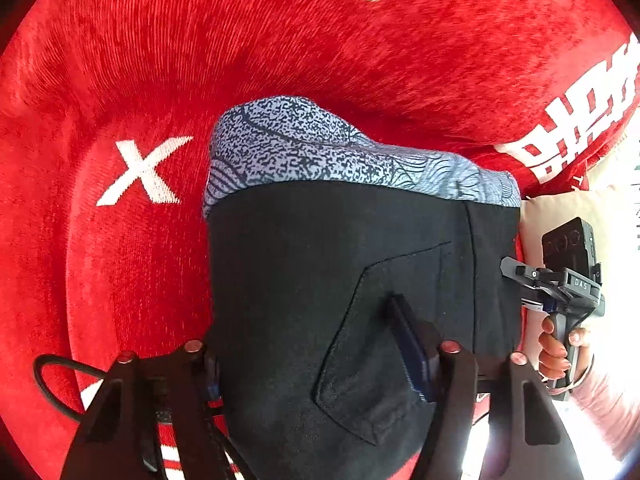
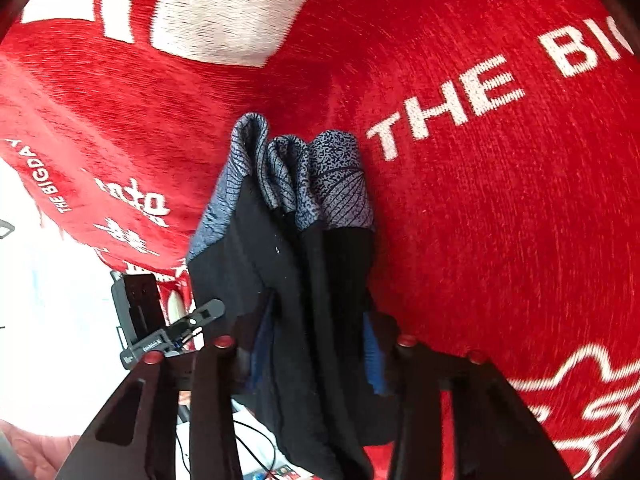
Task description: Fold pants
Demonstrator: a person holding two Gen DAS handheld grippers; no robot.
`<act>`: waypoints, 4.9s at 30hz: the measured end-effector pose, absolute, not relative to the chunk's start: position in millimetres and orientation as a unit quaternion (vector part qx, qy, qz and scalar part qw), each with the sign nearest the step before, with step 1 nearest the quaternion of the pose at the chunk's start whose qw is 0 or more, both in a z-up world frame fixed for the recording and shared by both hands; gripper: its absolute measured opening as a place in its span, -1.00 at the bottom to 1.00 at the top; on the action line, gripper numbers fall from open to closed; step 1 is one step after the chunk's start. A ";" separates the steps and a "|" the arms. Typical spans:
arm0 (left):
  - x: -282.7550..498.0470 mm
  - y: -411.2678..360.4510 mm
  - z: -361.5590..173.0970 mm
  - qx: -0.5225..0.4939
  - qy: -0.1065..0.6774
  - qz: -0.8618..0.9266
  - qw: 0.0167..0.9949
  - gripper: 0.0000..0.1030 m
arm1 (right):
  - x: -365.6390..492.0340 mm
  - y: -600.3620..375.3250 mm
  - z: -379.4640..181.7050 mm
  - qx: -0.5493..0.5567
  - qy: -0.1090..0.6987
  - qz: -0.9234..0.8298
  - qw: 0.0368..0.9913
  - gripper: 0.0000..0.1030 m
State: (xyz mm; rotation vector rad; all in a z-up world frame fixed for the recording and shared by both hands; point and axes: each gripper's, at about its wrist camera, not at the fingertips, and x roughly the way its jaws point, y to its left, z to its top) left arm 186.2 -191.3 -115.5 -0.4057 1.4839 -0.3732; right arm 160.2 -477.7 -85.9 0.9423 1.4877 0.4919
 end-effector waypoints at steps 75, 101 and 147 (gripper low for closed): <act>5.8 -220.7 34.4 0.055 0.659 -0.050 0.748 0.98 | -9.1 -329.2 109.9 0.101 0.670 -0.030 0.735 0.99; -64.7 -258.9 68.8 0.039 0.675 0.021 0.736 0.98 | -46.9 -332.3 137.0 0.038 0.690 0.021 0.722 0.99; -72.7 -271.4 74.4 0.056 0.673 0.028 0.737 0.98 | -45.3 -324.9 145.1 0.018 0.680 0.043 0.731 0.99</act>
